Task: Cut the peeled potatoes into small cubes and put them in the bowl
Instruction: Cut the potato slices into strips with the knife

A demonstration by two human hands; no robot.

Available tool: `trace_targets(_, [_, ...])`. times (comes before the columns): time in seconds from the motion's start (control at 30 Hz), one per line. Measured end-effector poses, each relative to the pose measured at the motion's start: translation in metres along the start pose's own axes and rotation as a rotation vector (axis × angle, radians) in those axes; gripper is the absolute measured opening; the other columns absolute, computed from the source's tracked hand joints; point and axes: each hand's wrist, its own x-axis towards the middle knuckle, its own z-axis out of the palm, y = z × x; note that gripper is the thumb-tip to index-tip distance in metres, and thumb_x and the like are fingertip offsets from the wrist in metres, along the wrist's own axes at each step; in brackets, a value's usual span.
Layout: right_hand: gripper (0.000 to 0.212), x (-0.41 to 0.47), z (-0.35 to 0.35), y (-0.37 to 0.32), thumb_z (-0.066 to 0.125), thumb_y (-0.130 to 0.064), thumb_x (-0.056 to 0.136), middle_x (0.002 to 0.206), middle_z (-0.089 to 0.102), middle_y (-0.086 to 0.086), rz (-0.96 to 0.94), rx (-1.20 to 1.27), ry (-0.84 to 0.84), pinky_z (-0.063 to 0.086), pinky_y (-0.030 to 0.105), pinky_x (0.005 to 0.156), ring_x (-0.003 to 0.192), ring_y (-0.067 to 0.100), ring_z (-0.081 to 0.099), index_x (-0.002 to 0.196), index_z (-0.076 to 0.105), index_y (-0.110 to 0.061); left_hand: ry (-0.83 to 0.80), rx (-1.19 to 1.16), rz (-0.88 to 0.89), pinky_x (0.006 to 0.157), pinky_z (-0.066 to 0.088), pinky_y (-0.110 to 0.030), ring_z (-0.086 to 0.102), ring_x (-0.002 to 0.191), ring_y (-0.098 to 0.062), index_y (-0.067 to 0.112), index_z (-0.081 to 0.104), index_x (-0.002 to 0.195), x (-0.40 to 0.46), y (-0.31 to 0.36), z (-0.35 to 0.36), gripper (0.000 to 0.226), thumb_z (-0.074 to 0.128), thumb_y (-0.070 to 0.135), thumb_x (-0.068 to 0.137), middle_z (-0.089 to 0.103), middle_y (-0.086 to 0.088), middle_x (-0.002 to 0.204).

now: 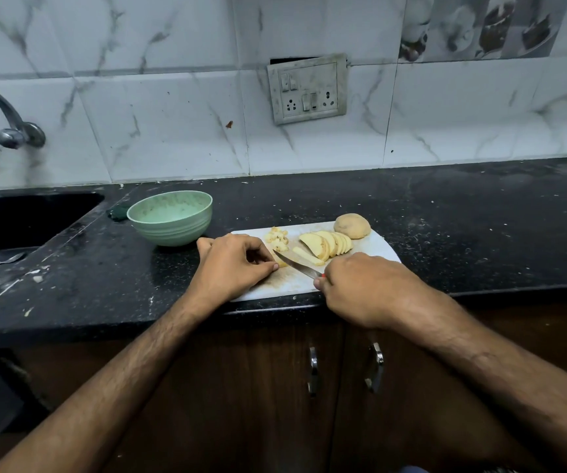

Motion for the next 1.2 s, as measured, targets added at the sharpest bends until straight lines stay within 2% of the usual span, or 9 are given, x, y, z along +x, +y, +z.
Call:
trace_targets(0.13, [0.016,0.005,0.006,-0.004,0.039,-0.035,0.102,0.098,0.049,0.002,-0.011,0.029,-0.018,0.040,0.035,0.078,0.088,0.021,0.045,0.095,0.041,-0.021,-0.013,-0.025,0.015,0.084,0.023,-0.037,0.057,0.087,0.009,0.035,0.072,0.068,0.002,0.000,0.001,0.016,0.081,0.042,0.079,0.068,0.024,0.078])
trace_targets(0.23, [0.013,0.009,0.010,-0.007,0.041,-0.033,0.101,0.079,0.035,-0.004,-0.011,0.040,-0.028,0.039,0.035,0.076,0.086,0.022,0.046,0.096,0.040,-0.021,-0.028,-0.029,0.032,0.080,0.019,-0.035,0.057,0.088,0.010,0.034,0.074,0.071,0.003,0.001,0.000,0.011,0.082,0.039,0.078,0.068,0.024,0.077])
trace_targets(0.53, [0.022,0.006,0.007,0.009,0.038,-0.038,0.104,0.089,0.045,0.001,-0.042,0.000,-0.108,0.038,0.033,0.075,0.086,0.022,0.048,0.097,0.044,-0.018,-0.037,-0.009,0.002,0.078,0.018,-0.035,0.059,0.085,0.009,0.040,0.067,0.061,0.003,0.003,-0.002,0.022,0.082,0.048,0.075,0.065,0.030,0.069])
trace_targets(0.63, [0.034,0.007,-0.015,0.026,0.040,-0.036,0.105,0.070,0.054,0.001,-0.085,0.005,-0.199,0.039,0.027,0.055,0.062,0.015,0.052,0.088,0.058,-0.012,-0.056,-0.024,-0.004,0.079,0.020,-0.035,0.059,0.083,0.009,0.038,0.068,0.063,0.002,0.003,-0.001,0.022,0.081,0.051,0.075,0.063,0.036,0.070])
trace_targets(0.7, [0.040,0.010,-0.028,0.038,0.043,-0.037,0.103,0.054,0.055,0.002,-0.088,0.074,-0.276,0.035,0.020,0.040,0.042,0.014,0.046,0.078,0.061,-0.011,-0.059,-0.030,-0.003,0.081,0.022,-0.036,0.060,0.083,0.009,0.038,0.068,0.065,0.002,0.003,-0.001,0.022,0.081,0.051,0.076,0.066,0.030,0.068])
trace_targets(0.8, [0.043,0.017,-0.042,0.062,0.047,-0.040,0.102,0.053,0.049,0.006,-0.063,0.271,-0.296,0.029,0.019,0.040,0.041,0.018,0.037,0.070,0.055,-0.012,-0.056,-0.056,0.017,0.082,0.023,-0.036,0.061,0.084,0.010,0.037,0.069,0.074,0.002,0.001,-0.001,0.018,0.082,0.049,0.077,0.069,0.024,0.071])
trace_targets(0.9, [0.043,0.035,-0.044,0.085,0.046,-0.039,0.103,0.050,0.044,0.005,-0.056,0.451,-0.198,0.024,0.017,0.039,0.040,0.017,0.030,0.072,0.052,-0.011,-0.065,-0.114,0.057,0.085,0.025,-0.036,0.061,0.091,0.010,0.040,0.070,0.091,0.004,0.000,0.000,0.009,0.076,0.044,0.085,0.070,0.022,0.080])
trace_targets(1.0, [0.042,0.061,-0.027,0.098,0.045,-0.039,0.104,0.046,0.041,0.002,-0.068,0.608,-0.019,0.023,0.019,0.038,0.039,0.016,0.027,0.073,0.051,-0.010,-0.095,-0.106,0.112,0.083,0.024,-0.035,0.060,0.093,0.007,0.038,0.072,0.103,0.006,0.008,0.004,0.017,0.069,0.048,0.089,0.067,0.020,0.091])
trace_targets(1.2, [0.041,0.094,0.014,0.094,0.045,-0.037,0.104,0.044,0.037,-0.005,-0.222,0.948,0.218,0.026,0.019,0.038,0.036,0.010,0.029,0.074,0.052,-0.011,-0.099,0.013,0.194,0.080,0.023,-0.034,0.054,0.088,0.002,0.034,0.075,0.093,0.014,0.019,0.017,0.008,0.074,0.040,0.088,0.060,0.013,0.088])
